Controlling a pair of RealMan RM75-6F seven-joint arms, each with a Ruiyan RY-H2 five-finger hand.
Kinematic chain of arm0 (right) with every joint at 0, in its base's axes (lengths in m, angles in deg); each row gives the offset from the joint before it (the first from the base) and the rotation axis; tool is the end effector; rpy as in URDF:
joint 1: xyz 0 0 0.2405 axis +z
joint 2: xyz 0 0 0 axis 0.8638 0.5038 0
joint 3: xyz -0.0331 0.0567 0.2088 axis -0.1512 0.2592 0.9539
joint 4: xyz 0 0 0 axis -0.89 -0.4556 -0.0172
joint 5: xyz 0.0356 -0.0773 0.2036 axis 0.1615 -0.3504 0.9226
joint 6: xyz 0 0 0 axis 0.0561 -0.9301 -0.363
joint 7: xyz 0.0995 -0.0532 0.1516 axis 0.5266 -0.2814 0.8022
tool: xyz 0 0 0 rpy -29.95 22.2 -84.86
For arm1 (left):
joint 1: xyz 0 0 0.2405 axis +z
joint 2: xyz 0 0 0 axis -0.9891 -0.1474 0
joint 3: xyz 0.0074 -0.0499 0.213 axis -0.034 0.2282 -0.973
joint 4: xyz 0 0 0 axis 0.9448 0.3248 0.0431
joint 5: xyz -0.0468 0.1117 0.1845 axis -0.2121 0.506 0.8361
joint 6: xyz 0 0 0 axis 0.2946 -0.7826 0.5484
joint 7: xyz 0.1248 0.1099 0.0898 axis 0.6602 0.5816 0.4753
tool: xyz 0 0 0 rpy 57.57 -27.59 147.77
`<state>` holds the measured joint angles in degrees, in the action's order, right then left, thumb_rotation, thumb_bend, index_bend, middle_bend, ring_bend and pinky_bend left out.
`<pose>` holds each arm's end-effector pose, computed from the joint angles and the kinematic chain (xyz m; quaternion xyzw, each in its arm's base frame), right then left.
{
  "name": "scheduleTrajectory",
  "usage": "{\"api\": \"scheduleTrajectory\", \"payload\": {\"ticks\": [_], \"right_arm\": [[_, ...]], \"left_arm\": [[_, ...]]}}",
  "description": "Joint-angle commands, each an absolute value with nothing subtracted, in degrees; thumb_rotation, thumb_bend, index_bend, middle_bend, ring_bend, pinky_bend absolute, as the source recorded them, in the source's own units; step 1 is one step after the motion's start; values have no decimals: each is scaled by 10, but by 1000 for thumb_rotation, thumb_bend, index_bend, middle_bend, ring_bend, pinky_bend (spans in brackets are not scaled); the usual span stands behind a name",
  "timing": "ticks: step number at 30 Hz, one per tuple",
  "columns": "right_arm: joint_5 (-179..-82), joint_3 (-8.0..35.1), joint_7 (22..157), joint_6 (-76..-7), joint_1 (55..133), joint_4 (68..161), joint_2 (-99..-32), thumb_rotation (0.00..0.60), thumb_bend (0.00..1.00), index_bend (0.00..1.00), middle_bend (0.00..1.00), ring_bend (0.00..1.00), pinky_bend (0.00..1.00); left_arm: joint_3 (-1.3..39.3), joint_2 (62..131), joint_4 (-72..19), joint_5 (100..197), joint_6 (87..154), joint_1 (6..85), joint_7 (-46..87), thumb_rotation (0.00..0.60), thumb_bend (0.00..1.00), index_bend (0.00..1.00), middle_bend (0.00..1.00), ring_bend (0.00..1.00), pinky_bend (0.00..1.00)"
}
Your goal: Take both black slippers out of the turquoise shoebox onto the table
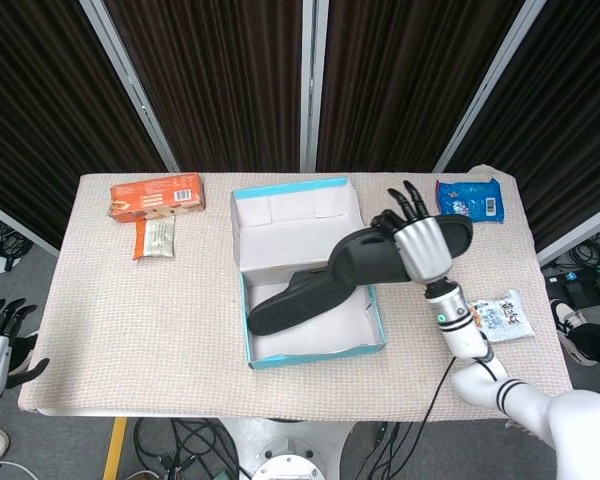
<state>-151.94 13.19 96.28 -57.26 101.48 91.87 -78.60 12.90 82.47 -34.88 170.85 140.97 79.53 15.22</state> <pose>-0.1349 -0.4081 0.0465 0.6459 -0.2181 0.5530 0.4790 -0.3316 0.2071 0.1278 -0.5749 -0.4085 -0.3528 0.6149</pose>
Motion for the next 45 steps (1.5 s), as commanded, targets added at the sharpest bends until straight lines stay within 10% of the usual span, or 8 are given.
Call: {"api": "scheduleTrajectory", "payload": {"ticks": [1, 15, 20, 31, 45], "right_arm": [[-1473, 138, 1018, -495, 986, 930, -753, 600, 607, 501, 411, 106, 0], [-1407, 140, 989, -280, 1018, 831, -778, 600, 290, 1, 27, 0, 0], [-1382, 149, 912, -267, 1010, 931, -707, 600, 5, 0, 0, 0, 0], [-1272, 179, 728, -316, 967, 1209, -517, 600, 0, 0, 0, 0, 0], [-1314, 194, 808, -420, 898, 1294, -440, 600, 0, 0, 0, 0, 0]], "left_arm": [[130, 822, -354, 1713, 1410, 792, 157, 600, 158, 189, 106, 44, 56], [135, 797, -390, 1731, 1398, 766, 188, 600, 156, 189, 106, 44, 56], [146, 778, -409, 1759, 1389, 737, 186, 600, 153, 189, 106, 45, 56], [181, 748, -491, 1795, 1283, 616, 157, 600, 132, 189, 106, 44, 82], [219, 847, -579, 1658, 1098, 474, 221, 600, 102, 326, 345, 292, 434]]}}
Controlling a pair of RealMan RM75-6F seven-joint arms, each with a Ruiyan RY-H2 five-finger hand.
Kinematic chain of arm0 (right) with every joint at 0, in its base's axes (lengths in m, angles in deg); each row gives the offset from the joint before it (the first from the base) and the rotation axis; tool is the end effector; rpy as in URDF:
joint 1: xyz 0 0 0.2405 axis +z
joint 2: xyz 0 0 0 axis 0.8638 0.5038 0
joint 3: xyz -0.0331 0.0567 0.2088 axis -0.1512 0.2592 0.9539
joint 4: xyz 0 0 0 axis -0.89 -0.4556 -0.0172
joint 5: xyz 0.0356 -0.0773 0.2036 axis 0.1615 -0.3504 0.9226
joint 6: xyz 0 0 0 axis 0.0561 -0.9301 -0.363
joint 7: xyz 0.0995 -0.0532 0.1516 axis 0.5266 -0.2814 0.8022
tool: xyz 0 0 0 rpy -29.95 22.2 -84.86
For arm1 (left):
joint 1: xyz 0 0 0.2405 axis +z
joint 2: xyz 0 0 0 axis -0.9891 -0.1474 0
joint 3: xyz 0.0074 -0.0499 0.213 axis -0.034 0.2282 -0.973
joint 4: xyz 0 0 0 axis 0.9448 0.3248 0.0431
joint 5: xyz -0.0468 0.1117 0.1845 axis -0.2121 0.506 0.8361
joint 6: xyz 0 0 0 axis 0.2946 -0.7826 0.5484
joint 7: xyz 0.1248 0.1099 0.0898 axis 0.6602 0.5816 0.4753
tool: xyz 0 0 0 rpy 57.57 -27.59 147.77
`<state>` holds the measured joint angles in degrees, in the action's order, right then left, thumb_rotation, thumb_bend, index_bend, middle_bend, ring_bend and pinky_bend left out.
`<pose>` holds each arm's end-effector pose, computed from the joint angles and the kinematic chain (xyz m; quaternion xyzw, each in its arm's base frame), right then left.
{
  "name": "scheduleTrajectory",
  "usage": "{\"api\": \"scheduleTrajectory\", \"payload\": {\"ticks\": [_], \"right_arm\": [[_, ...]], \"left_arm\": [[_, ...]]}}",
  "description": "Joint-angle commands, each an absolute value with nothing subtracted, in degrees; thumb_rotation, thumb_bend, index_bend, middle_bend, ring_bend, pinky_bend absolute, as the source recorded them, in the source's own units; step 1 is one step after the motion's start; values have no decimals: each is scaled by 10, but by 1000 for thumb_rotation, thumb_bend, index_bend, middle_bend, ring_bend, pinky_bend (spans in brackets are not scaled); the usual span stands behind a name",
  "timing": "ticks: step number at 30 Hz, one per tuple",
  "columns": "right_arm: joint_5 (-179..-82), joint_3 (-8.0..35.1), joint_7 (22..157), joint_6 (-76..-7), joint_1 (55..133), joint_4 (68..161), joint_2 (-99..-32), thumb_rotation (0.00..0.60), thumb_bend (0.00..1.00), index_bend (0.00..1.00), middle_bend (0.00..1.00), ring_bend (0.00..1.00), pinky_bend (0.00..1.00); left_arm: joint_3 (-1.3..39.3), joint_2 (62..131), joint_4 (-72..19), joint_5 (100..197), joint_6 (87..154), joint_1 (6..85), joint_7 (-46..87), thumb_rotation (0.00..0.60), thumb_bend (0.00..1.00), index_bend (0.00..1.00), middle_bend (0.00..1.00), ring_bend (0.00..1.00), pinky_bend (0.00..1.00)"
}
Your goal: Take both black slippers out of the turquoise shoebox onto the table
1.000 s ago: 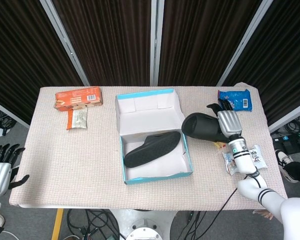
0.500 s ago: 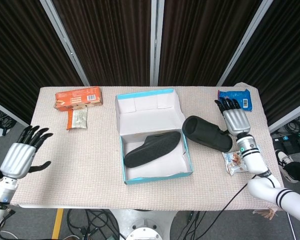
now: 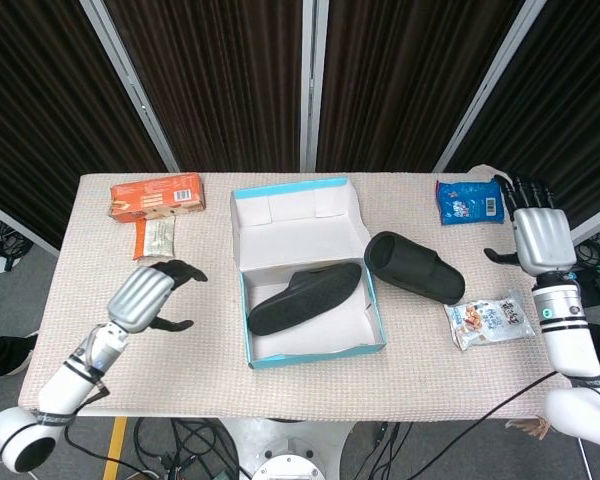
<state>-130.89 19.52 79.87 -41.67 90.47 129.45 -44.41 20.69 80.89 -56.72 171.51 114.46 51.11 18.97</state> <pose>-0.2093 -0.3923 0.1631 0.6065 -0.3445 0.3955 0.5975 -0.1158 0.3131 0.0396 -0.7237 -0.4006 -0.4456 0.3425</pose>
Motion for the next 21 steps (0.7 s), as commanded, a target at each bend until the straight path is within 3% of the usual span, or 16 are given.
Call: {"api": "scheduleTrajectory", "payload": {"ticks": [1, 16, 21], "right_arm": [[-1315, 193, 811, -421, 897, 1293, -440, 600, 0, 0, 0, 0, 0], [-1341, 188, 861, -440, 872, 1275, -434, 600, 0, 0, 0, 0, 0], [-1340, 189, 870, -446, 864, 1270, -430, 600, 0, 0, 0, 0, 0]], "left_arm": [[223, 859, -577, 1642, 1093, 467, 233, 600, 101, 326, 344, 292, 435], [254, 985, -567, 1452, 1083, 362, 411, 600, 95, 309, 341, 292, 437], [254, 1020, -545, 1361, 1107, 318, 504, 600, 94, 283, 316, 292, 444]]}}
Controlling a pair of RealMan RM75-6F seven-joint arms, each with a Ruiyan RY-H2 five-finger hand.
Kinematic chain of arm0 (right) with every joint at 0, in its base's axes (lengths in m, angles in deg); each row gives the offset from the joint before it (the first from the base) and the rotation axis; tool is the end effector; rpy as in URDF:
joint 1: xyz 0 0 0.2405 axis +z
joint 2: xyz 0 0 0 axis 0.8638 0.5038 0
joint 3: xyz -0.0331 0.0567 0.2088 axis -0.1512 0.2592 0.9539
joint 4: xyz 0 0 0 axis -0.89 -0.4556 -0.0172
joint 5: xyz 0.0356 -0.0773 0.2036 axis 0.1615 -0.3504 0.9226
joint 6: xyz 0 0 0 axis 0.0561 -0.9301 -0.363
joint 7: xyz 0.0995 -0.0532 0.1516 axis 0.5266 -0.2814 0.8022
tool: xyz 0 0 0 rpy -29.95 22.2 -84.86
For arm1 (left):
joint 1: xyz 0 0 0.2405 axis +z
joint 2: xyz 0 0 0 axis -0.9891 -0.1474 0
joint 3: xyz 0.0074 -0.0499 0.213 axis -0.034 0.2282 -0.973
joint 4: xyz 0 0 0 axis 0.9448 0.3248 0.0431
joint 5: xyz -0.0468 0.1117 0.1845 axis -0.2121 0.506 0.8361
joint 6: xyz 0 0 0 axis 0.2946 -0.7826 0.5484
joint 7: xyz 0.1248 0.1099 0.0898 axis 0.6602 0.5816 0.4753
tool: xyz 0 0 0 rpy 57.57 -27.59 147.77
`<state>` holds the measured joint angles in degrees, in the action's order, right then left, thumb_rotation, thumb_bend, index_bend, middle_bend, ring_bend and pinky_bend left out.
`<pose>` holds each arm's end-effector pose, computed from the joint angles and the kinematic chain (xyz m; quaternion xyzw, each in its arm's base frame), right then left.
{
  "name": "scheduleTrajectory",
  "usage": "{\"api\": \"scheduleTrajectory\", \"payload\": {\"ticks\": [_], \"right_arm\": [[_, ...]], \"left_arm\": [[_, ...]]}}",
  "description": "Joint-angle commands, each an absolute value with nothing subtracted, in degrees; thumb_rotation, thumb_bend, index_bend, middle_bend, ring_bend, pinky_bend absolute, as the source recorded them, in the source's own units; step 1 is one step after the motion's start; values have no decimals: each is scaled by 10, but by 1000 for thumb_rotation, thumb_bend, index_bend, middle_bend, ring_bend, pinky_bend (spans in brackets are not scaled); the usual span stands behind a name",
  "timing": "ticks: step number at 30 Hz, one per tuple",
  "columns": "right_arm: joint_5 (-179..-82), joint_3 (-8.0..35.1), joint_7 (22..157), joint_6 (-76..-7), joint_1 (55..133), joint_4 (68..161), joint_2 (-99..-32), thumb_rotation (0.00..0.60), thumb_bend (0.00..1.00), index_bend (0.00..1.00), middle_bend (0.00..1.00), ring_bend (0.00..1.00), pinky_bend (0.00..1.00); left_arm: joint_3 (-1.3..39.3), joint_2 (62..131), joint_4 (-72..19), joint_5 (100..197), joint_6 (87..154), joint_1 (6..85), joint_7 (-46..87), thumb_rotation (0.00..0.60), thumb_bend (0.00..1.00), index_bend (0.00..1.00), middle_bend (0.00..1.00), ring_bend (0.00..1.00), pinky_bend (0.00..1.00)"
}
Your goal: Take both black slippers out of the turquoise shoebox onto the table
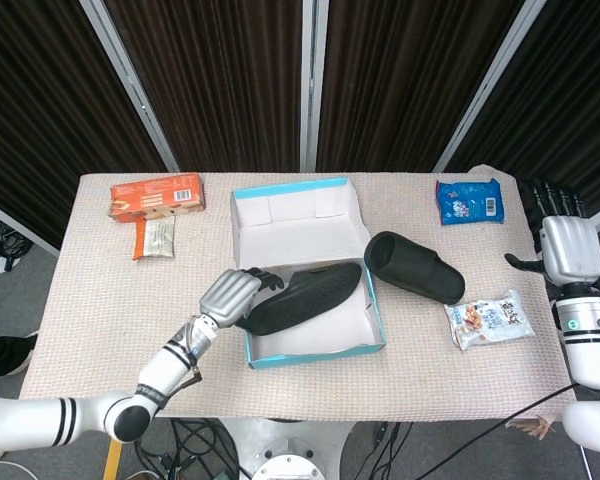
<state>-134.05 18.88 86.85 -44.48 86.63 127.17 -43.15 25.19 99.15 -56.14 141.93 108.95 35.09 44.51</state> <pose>-0.2349 -0.3788 0.1829 0.5817 -0.3514 0.4124 0.6067 -0.0259 0.3241 -0.0473 -0.7485 -0.4281 -0.4012 0.3091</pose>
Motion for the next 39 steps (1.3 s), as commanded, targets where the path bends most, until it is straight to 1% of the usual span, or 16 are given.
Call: {"api": "scheduleTrajectory", "payload": {"ticks": [1, 6, 11, 19, 27, 30, 32, 34, 37, 39], "right_arm": [[-1341, 189, 872, -447, 863, 1270, -429, 600, 0, 0, 0, 0, 0], [-1342, 190, 880, -453, 856, 1266, -426, 600, 0, 0, 0, 0, 0], [-1346, 191, 891, -458, 851, 1261, -425, 600, 0, 0, 0, 0, 0], [-1349, 191, 900, -459, 846, 1255, -426, 600, 0, 0, 0, 0, 0], [-1351, 191, 905, -456, 842, 1248, -426, 600, 0, 0, 0, 0, 0], [-1353, 191, 908, -454, 843, 1245, -427, 600, 0, 0, 0, 0, 0], [-1354, 191, 910, -454, 843, 1243, -429, 600, 0, 0, 0, 0, 0], [-1355, 191, 911, -454, 843, 1242, -429, 600, 0, 0, 0, 0, 0], [-1356, 192, 913, -457, 842, 1243, -430, 600, 0, 0, 0, 0, 0], [-1357, 194, 915, -460, 840, 1243, -429, 600, 0, 0, 0, 0, 0]], "left_arm": [[253, 1026, -542, 1343, 1114, 311, 519, 600, 95, 280, 314, 292, 445], [254, 1058, -523, 1261, 1144, 279, 575, 600, 95, 253, 302, 292, 450], [247, 1084, -508, 1239, 1184, 259, 619, 600, 89, 246, 301, 292, 452], [247, 1109, -503, 1187, 1182, 220, 667, 600, 72, 240, 301, 292, 452], [243, 1141, -473, 1146, 1220, 202, 701, 600, 39, 226, 301, 295, 458], [238, 1150, -464, 1148, 1230, 202, 705, 600, 36, 226, 309, 324, 463], [235, 1156, -458, 1157, 1232, 204, 700, 600, 35, 227, 326, 347, 473], [230, 1161, -454, 1169, 1232, 207, 694, 600, 35, 231, 363, 390, 505], [218, 1167, -450, 1201, 1237, 212, 686, 600, 36, 292, 430, 456, 557], [210, 1173, -446, 1219, 1240, 216, 682, 600, 36, 320, 454, 473, 584]]}}
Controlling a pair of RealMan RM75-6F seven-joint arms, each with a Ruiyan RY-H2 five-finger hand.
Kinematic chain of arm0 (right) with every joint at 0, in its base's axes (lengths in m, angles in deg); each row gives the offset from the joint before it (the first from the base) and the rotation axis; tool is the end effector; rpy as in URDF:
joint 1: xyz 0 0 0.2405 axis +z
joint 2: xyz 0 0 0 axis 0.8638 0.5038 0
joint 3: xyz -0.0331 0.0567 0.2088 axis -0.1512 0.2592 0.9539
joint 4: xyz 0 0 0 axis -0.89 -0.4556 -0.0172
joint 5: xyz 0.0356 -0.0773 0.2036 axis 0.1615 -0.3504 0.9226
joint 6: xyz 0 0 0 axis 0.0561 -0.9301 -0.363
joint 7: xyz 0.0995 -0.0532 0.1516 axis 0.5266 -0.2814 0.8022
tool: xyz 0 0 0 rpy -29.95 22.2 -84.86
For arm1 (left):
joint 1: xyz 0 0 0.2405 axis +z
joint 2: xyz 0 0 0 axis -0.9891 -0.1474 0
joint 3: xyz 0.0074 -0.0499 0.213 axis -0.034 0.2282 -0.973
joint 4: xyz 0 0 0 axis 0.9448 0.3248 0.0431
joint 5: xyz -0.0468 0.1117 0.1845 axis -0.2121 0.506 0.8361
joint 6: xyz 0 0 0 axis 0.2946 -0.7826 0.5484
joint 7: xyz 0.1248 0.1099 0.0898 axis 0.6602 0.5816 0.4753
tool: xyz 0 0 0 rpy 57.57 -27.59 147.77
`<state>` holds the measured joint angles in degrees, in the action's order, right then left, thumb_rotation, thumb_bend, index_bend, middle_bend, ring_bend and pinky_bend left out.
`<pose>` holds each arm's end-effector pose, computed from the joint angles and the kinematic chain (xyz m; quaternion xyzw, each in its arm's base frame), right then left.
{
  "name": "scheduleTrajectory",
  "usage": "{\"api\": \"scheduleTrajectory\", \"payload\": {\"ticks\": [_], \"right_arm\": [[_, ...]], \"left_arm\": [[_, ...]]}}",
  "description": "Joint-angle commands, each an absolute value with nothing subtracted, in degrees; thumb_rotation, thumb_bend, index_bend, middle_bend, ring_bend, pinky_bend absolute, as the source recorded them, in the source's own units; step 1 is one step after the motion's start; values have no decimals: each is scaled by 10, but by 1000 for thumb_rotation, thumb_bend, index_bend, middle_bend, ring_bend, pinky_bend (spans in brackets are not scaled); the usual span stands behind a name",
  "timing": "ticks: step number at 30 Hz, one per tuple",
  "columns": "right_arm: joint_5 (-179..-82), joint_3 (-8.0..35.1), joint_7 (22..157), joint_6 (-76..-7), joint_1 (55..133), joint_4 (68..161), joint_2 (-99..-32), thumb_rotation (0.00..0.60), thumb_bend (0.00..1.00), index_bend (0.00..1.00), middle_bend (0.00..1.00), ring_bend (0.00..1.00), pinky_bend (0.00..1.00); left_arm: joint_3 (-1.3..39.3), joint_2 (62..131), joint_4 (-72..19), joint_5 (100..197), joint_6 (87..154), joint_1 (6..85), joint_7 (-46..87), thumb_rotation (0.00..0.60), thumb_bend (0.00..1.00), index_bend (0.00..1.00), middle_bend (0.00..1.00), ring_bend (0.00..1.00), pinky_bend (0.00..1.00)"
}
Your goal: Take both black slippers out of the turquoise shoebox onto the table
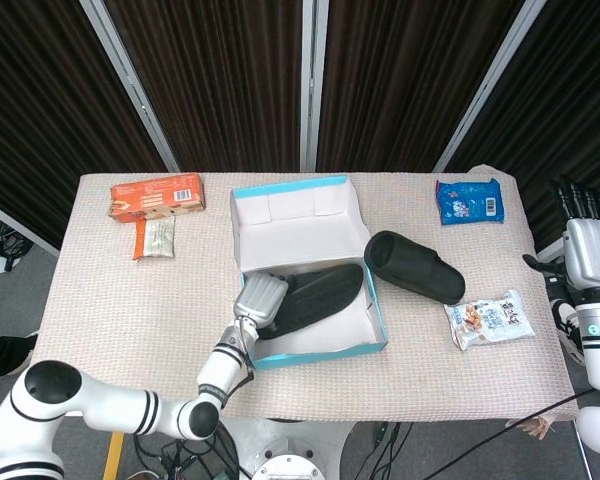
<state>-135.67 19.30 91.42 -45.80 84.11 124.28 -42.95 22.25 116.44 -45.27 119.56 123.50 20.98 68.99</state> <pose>-0.2537 -0.3722 0.1985 0.5618 -0.3538 0.4229 0.6167 -0.0098 0.3232 -0.1076 -0.7770 -0.3638 -0.2977 0.4187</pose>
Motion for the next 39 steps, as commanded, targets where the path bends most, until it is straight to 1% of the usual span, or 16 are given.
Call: {"api": "scheduleTrajectory", "payload": {"ticks": [1, 8, 14, 16, 20, 22, 28, 33, 36, 38, 39], "right_arm": [[-1357, 194, 916, -461, 840, 1243, -429, 600, 0, 0, 0, 0, 0], [-1359, 197, 923, -467, 835, 1244, -426, 600, 0, 0, 0, 0, 0], [-1361, 199, 926, -474, 831, 1246, -425, 600, 0, 0, 0, 0, 0], [-1362, 200, 926, -475, 831, 1246, -425, 600, 0, 0, 0, 0, 0], [-1364, 202, 929, -481, 828, 1248, -424, 600, 0, 0, 0, 0, 0], [-1365, 204, 931, -486, 827, 1247, -425, 600, 0, 0, 0, 0, 0], [-1369, 207, 941, -494, 824, 1247, -426, 600, 0, 0, 0, 0, 0], [-1370, 209, 944, -499, 822, 1246, -428, 600, 0, 0, 0, 0, 0], [-1371, 209, 945, -500, 821, 1246, -428, 600, 0, 0, 0, 0, 0], [-1371, 209, 944, -500, 820, 1246, -428, 600, 0, 0, 0, 0, 0], [-1371, 209, 945, -500, 820, 1246, -428, 600, 0, 0, 0, 0, 0]], "left_arm": [[207, 1175, -444, 1227, 1242, 217, 682, 600, 37, 327, 460, 479, 597], [188, 1180, -444, 1276, 1247, 229, 679, 600, 50, 434, 515, 528, 665], [173, 1181, -452, 1309, 1248, 234, 692, 600, 73, 448, 527, 540, 667], [171, 1181, -453, 1320, 1248, 234, 697, 600, 111, 457, 548, 560, 678], [164, 1177, -455, 1352, 1243, 236, 697, 600, 211, 526, 608, 606, 725], [158, 1174, -456, 1370, 1241, 237, 699, 600, 241, 547, 628, 623, 742], [138, 1171, -445, 1416, 1234, 236, 720, 600, 276, 579, 649, 632, 755], [114, 1178, -417, 1499, 1262, 240, 747, 600, 293, 582, 658, 636, 784], [97, 1183, -398, 1542, 1272, 247, 755, 600, 296, 566, 646, 634, 789], [89, 1187, -388, 1555, 1278, 255, 768, 600, 291, 508, 606, 624, 788], [87, 1189, -387, 1554, 1277, 259, 774, 600, 286, 459, 571, 610, 784]]}}
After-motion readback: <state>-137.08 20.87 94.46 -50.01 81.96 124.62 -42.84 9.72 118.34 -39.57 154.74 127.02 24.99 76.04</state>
